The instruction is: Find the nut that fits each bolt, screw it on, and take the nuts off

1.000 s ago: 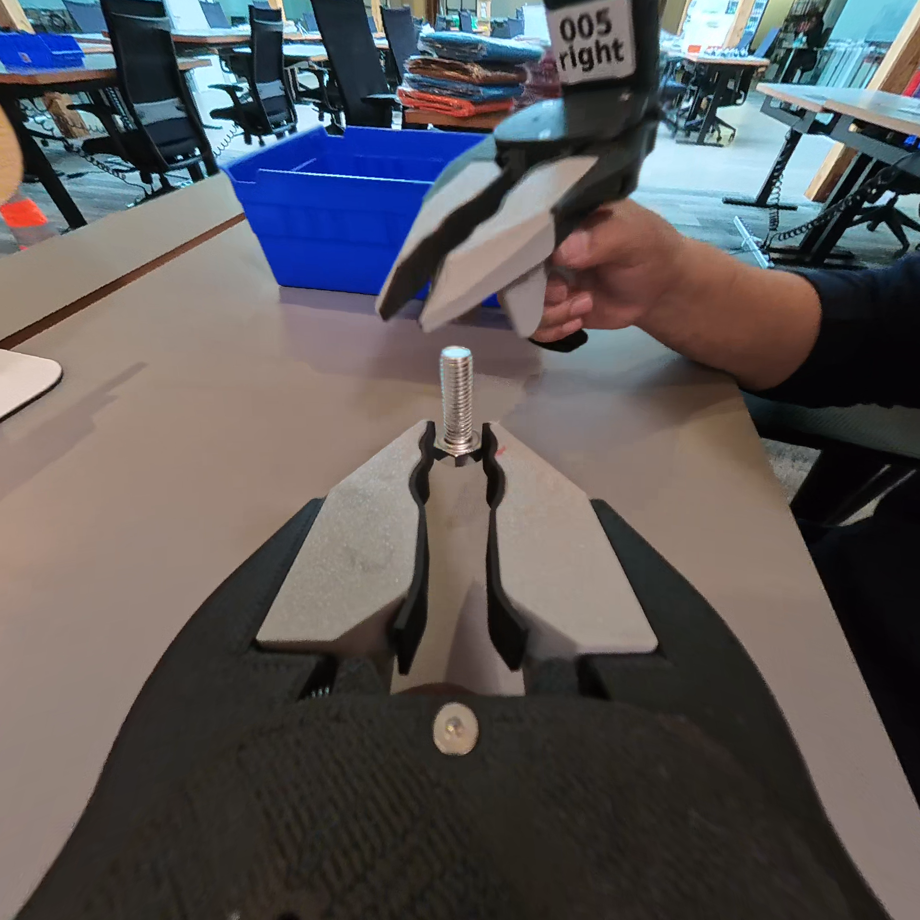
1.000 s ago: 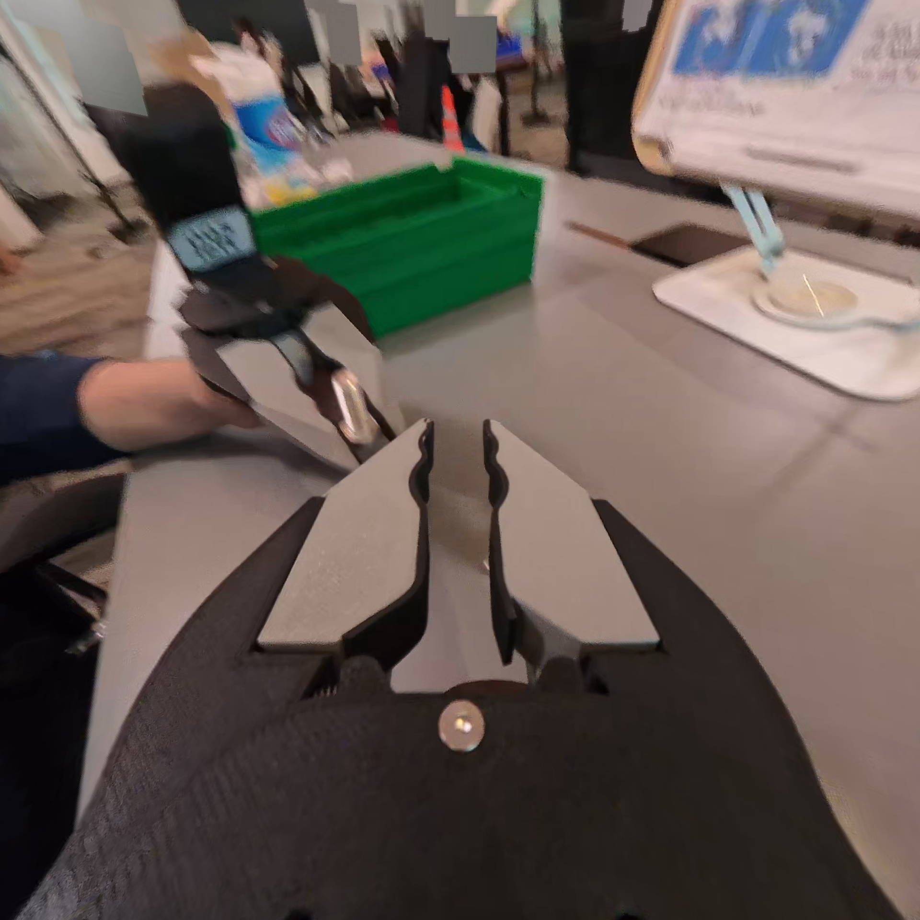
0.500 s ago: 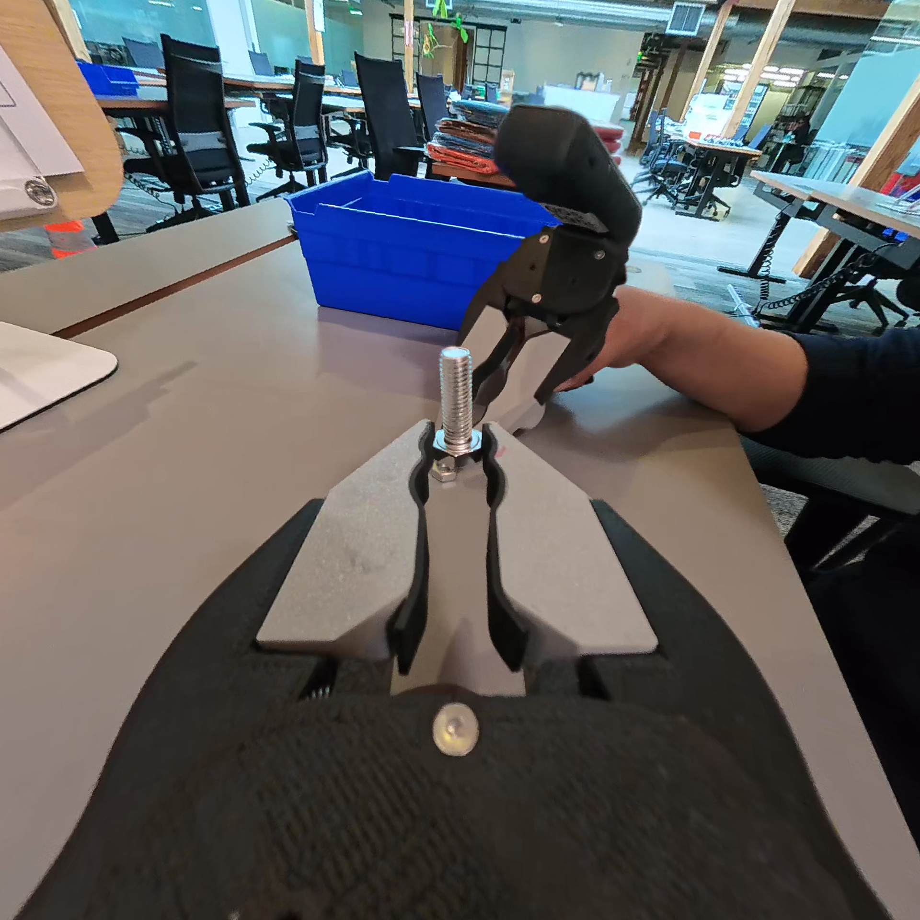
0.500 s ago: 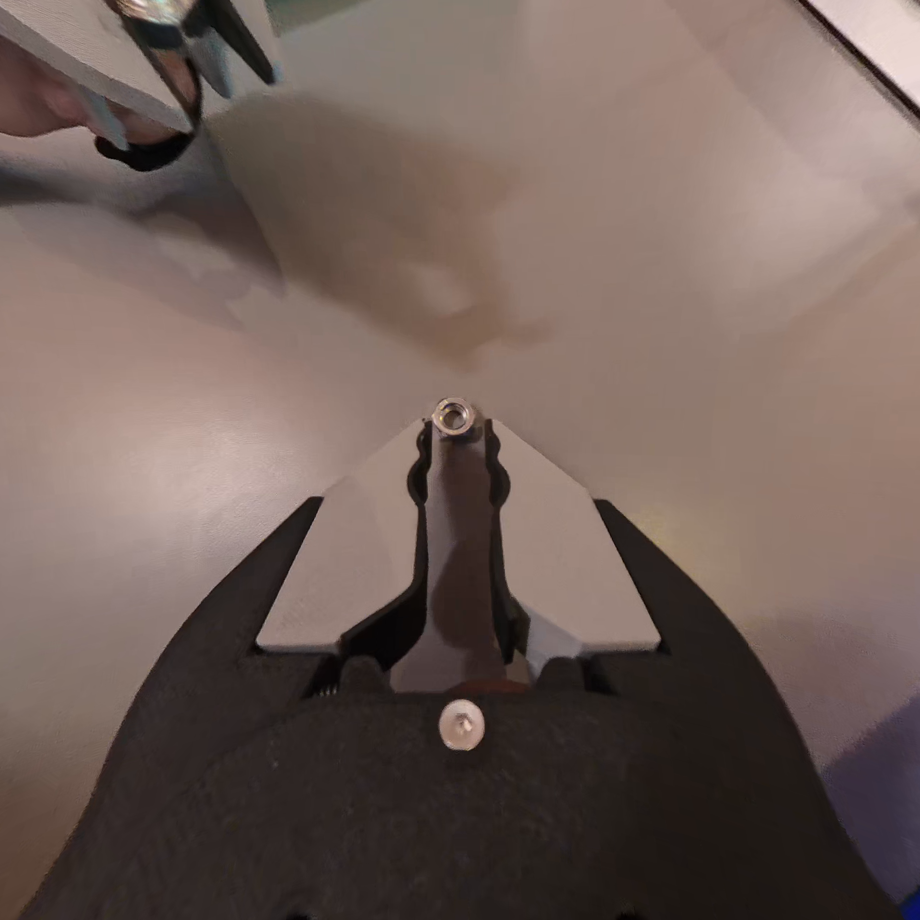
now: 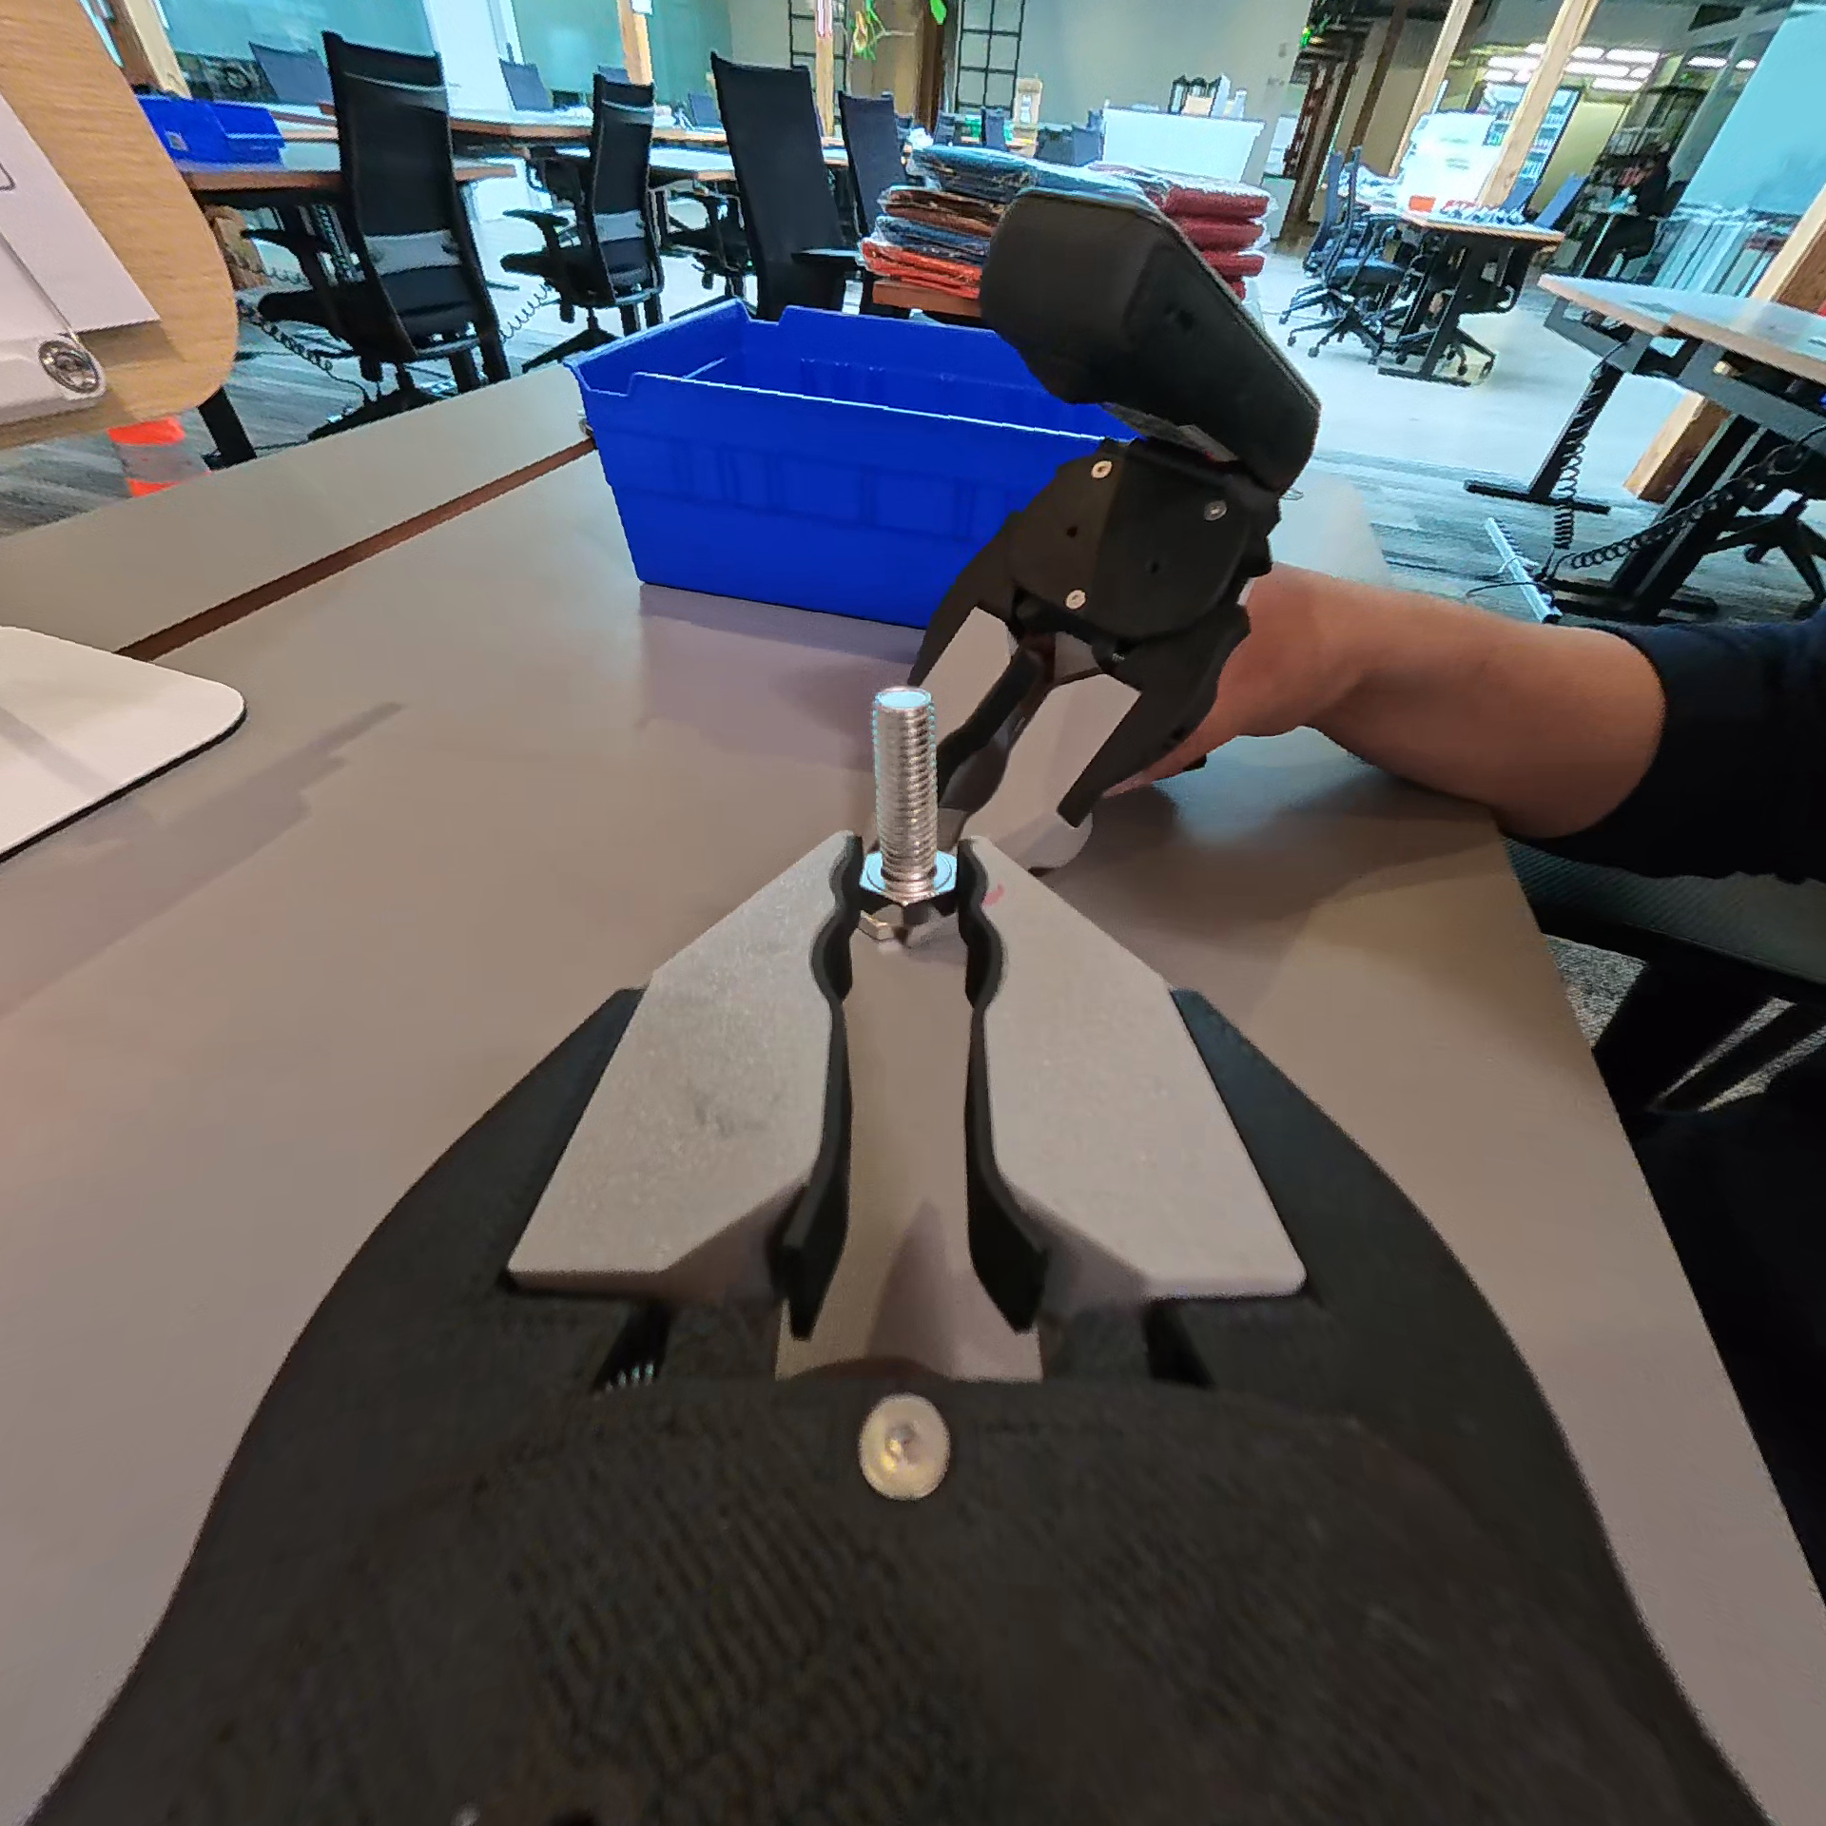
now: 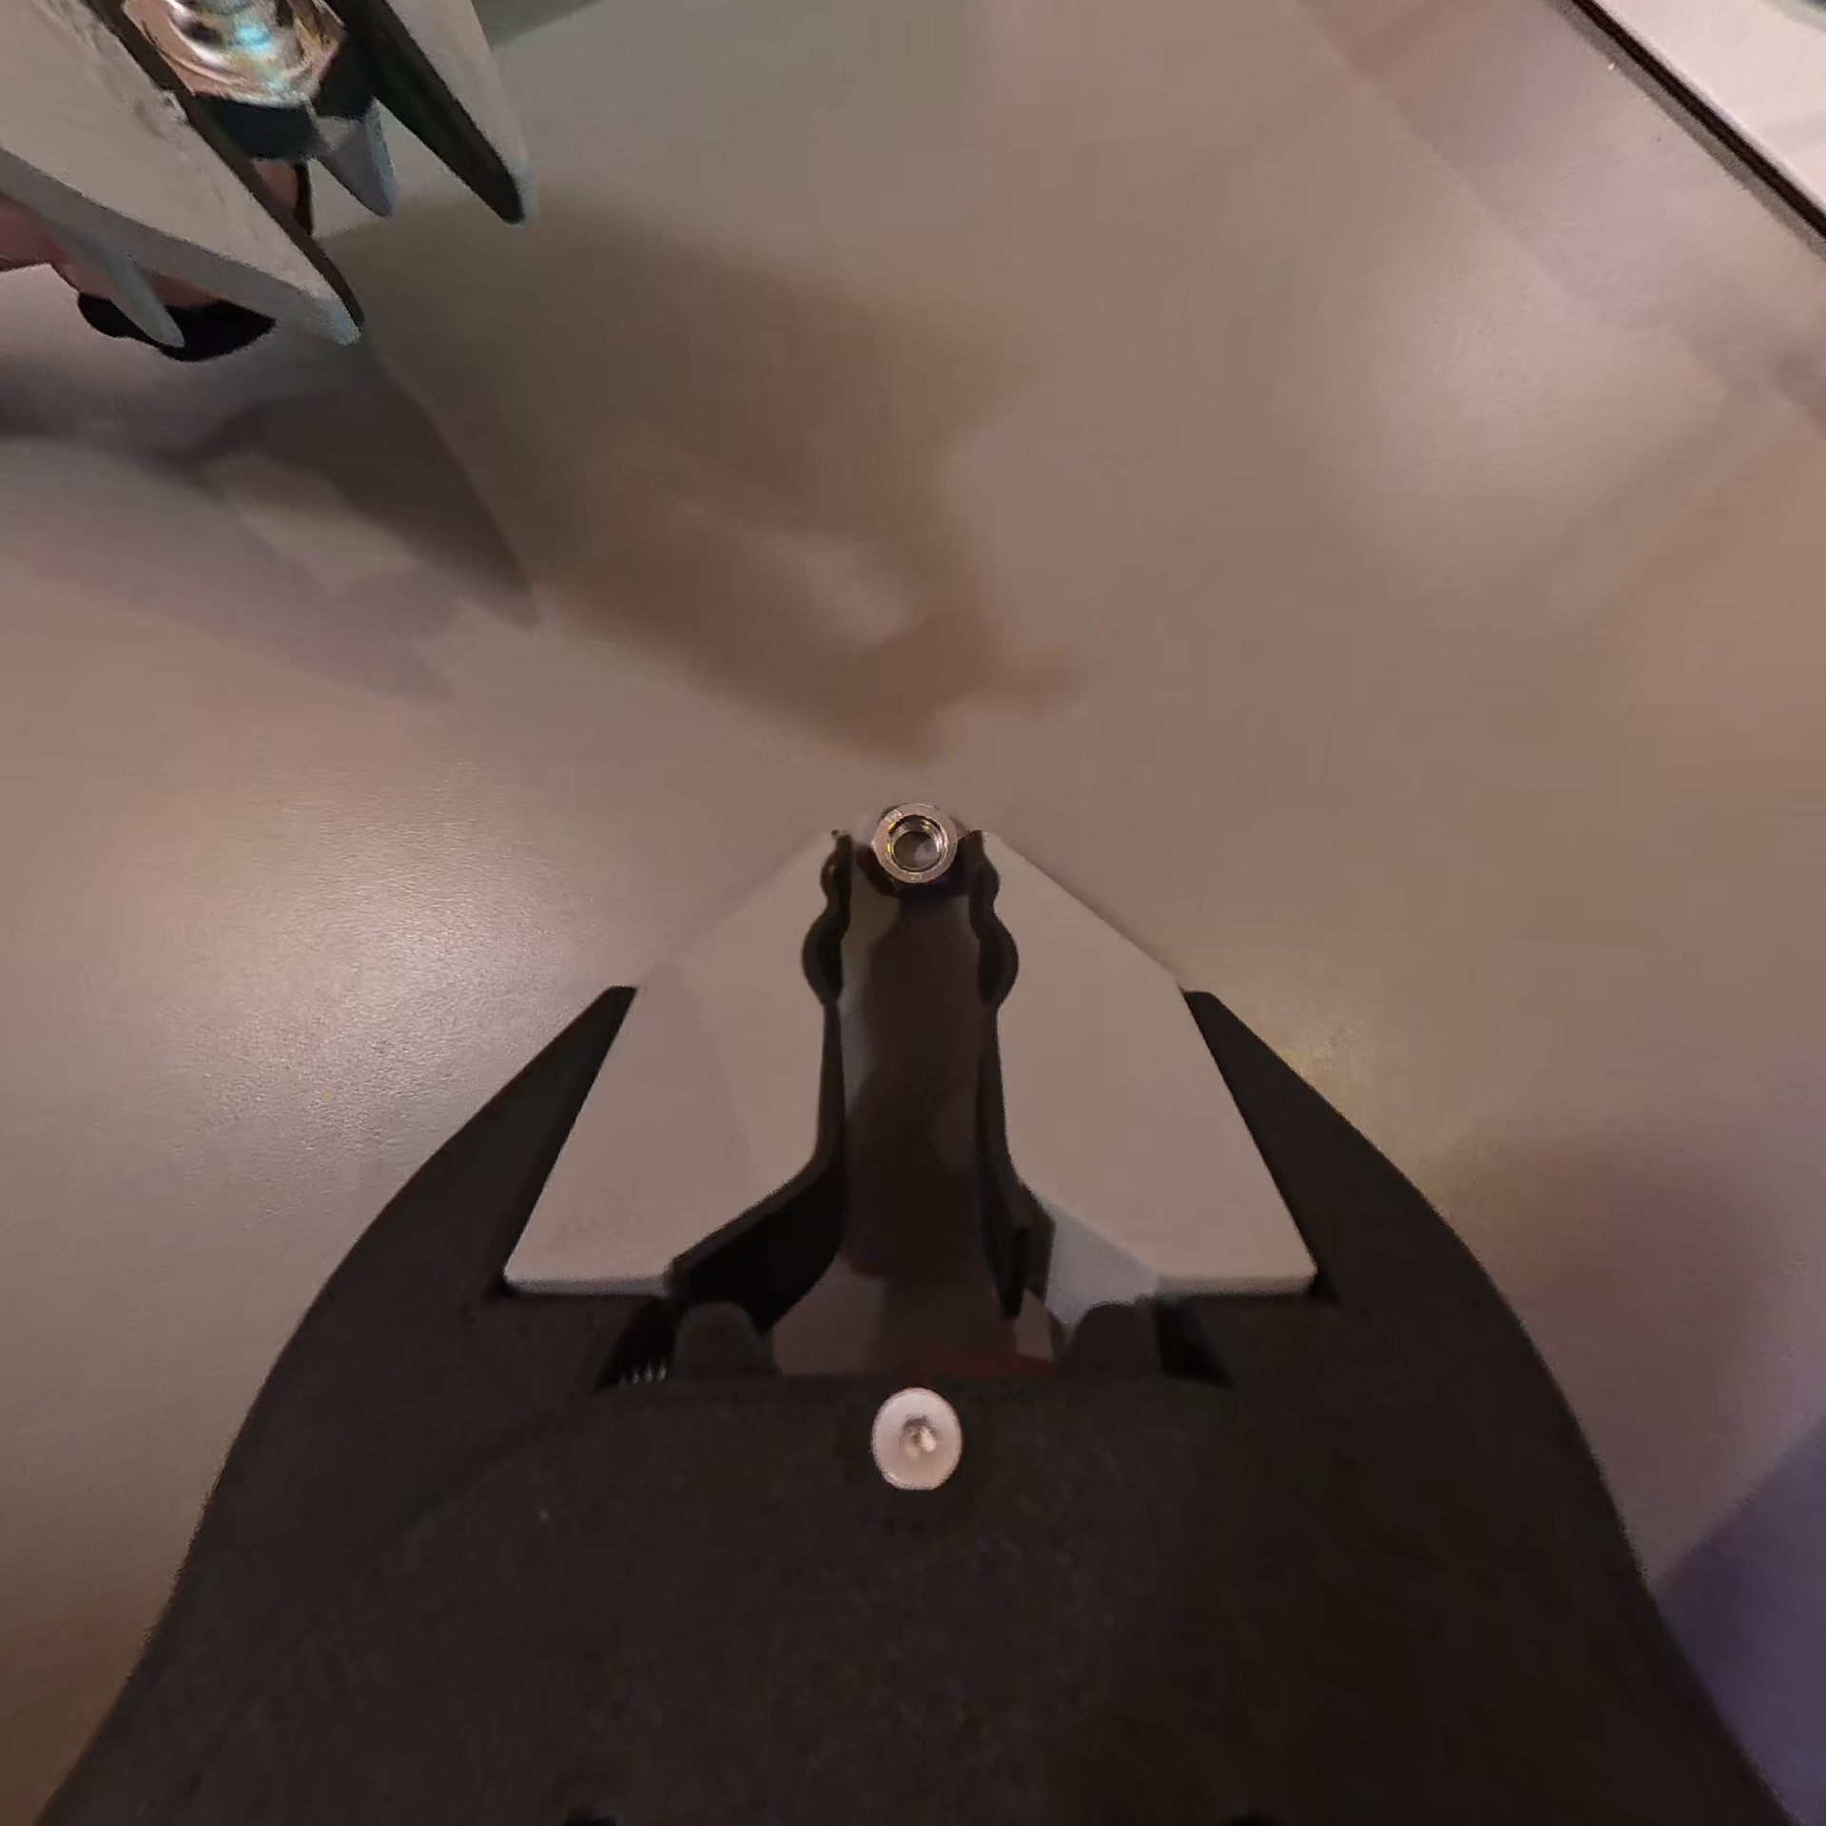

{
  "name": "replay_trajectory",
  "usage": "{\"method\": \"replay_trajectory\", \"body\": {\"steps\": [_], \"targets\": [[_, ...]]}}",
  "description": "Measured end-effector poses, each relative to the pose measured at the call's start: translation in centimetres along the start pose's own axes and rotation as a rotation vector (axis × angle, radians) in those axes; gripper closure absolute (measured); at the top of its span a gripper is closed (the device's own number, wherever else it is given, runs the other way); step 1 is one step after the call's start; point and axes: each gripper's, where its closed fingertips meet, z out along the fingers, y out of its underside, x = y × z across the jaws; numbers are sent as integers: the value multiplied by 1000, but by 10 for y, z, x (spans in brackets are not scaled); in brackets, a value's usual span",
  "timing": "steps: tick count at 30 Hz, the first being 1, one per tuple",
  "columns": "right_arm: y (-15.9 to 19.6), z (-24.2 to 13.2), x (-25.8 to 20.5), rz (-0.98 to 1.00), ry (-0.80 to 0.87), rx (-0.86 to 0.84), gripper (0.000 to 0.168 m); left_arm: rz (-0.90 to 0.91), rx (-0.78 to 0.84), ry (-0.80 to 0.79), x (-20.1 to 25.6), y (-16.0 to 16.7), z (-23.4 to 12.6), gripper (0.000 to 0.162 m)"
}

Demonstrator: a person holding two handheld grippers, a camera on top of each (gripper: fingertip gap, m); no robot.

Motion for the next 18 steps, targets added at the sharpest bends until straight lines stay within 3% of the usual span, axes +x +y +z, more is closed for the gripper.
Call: {"method": "replay_trajectory", "body": {"steps": [18], "targets": [[-4,4,7,87,72,34,152,-7,0,1,0,0,0,146]]}}
